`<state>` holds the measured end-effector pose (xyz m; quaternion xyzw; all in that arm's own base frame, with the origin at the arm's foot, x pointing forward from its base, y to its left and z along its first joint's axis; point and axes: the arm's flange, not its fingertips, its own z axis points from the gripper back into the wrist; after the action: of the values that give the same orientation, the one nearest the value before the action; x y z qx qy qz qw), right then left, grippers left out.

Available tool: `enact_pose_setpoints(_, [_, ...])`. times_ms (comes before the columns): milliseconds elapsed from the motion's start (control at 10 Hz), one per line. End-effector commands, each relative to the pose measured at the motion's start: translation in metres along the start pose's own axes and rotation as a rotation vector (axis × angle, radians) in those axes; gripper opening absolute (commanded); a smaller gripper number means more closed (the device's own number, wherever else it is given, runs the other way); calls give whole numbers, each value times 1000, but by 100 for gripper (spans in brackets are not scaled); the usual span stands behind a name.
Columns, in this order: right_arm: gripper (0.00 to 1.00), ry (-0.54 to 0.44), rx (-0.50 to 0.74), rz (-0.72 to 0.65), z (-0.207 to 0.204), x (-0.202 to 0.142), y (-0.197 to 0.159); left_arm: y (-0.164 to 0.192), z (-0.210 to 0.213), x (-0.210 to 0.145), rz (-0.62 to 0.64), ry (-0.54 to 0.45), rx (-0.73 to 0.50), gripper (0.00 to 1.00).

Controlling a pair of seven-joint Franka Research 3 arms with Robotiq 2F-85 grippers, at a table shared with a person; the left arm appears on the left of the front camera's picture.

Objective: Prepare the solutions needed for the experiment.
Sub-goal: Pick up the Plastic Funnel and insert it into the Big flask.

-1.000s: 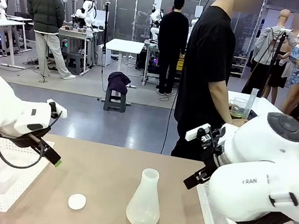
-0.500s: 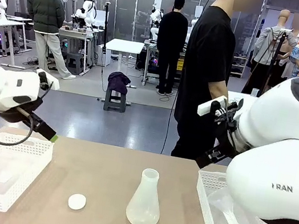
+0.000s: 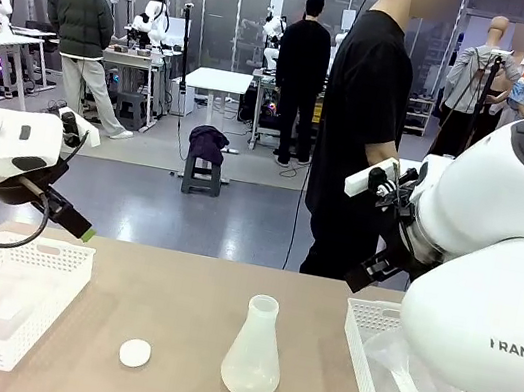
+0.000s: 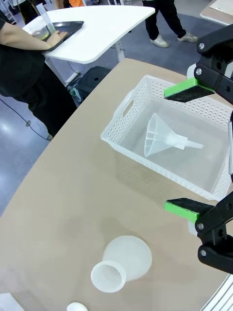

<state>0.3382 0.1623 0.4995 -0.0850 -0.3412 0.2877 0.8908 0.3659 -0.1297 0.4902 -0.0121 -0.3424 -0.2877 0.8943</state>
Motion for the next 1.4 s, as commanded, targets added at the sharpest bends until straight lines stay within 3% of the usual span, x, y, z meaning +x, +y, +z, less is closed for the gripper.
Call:
enact_pose_setpoints(0, [100,-5,-5,6,3,1,2,0,2,1,-3,-3,3,100])
enact_pose_setpoints(200, [100,-99,142,-233,-9,-4,-27,31,-10,12,185,-35,-230,100])
enact_pose_setpoints(400, [100,-147,323,-421,-18,-15,-55,65,-19,6,287,-37,-490,100])
enact_pose_setpoints(700, [100,-195,601,-590,-25,-25,-79,94,-29,7,458,-49,-821,100])
enact_pose_setpoints(800, [100,-206,637,-618,-30,-25,-82,100,-35,9,492,-59,-876,100])
enact_pose_setpoints(900, [100,-149,479,-560,-21,-18,-68,100,-40,9,493,-72,-873,100])
enact_pose_setpoints(1000, [100,-149,479,-560,-21,-18,-68,88,-12,2,451,-111,-844,100])
enact_pose_setpoints(1300, [100,-160,522,-580,-23,-21,-69,88,-12,2,451,-111,-844,100])
